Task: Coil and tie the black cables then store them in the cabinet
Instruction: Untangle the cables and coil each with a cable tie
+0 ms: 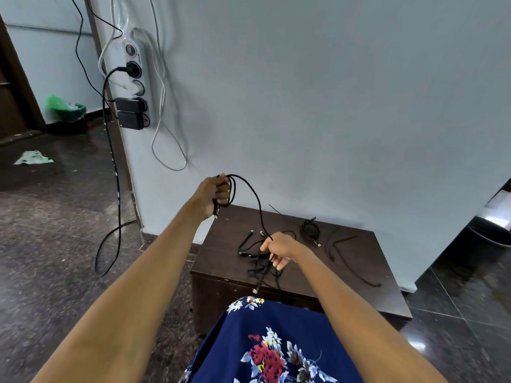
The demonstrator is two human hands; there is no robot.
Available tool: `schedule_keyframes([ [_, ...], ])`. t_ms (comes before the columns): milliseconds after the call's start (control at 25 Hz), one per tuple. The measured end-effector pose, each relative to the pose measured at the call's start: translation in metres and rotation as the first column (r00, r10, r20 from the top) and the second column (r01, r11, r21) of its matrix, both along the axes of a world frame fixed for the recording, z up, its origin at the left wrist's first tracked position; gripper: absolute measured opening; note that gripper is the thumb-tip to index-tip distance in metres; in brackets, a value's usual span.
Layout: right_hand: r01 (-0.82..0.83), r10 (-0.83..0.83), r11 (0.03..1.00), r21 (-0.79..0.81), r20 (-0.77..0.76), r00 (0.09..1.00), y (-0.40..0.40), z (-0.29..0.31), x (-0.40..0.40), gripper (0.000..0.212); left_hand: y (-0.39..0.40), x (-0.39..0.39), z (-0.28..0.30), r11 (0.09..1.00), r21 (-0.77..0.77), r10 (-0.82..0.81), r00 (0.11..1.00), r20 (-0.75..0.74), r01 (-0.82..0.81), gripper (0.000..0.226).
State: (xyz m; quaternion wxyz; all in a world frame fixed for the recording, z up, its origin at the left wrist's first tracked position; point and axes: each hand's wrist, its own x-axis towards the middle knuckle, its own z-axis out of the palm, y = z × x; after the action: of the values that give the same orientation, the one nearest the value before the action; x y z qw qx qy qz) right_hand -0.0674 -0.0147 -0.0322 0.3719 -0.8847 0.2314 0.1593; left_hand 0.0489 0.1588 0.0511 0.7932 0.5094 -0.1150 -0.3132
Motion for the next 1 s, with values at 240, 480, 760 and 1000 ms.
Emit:
schedule_keyframes([
  [240,-0.210,0.202,0.929,-0.306,-0.059,0.978,0.001,-0.066,0.000,0.046,-0.022,-0.016,-0.049,0.991,0.131,0.033,0.998,-0.044,-0.027,0.034],
  [480,-0.272,0.247,0.897,-0.349,-0.116,0.962,-0.010,-0.116,0.021,0.053,-0.043,-0.004,-0.095,0.994,0.101,0.068,0.985,-0.161,-0.052,0.037],
  [760,-0.246,0.245,0.876,-0.414,-0.056,0.968,-0.033,-0.110,0.078,0.047,-0.053,0.029,-0.124,0.990,0.090,0.127,0.967,-0.219,-0.109,0.038],
  [1000,0.021,0.176,0.784,-0.620,0.255,0.951,-0.027,-0.099,0.083,0.034,-0.058,0.037,-0.123,0.990,0.106,0.116,0.968,-0.224,-0.094,0.036],
])
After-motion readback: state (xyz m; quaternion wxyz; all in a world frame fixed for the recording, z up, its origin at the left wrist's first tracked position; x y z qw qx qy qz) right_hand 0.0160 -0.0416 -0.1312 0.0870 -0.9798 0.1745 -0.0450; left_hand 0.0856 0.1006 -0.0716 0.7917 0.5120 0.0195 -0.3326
